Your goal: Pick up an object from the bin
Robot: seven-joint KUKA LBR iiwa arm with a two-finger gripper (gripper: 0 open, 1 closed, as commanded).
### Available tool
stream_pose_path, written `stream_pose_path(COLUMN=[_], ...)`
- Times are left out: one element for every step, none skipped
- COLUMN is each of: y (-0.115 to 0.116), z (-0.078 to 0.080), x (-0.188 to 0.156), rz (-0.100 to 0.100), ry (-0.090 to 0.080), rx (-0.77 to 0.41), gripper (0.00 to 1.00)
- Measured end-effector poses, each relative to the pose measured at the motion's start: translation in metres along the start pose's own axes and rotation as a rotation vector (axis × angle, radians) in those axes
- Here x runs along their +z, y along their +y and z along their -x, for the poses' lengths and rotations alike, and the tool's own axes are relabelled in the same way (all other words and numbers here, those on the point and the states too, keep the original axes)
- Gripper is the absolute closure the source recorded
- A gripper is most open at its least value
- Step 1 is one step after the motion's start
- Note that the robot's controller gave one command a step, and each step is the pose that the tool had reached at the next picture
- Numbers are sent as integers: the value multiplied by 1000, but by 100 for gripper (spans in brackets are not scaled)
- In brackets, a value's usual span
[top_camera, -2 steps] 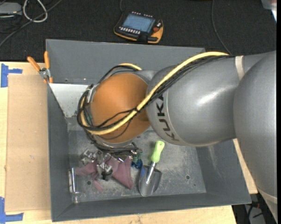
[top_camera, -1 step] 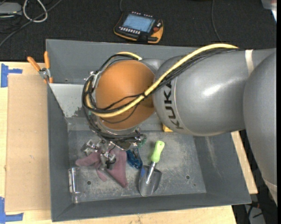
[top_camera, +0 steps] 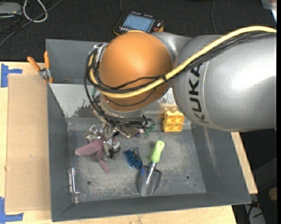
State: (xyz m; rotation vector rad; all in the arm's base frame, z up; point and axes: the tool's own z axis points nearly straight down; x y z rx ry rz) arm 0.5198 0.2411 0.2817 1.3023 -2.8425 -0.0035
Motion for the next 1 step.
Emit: stream_pose_path(y=[1], z=[1], x=[-19], rz=[-2], ry=[-5], rx=[3], gripper=[100])
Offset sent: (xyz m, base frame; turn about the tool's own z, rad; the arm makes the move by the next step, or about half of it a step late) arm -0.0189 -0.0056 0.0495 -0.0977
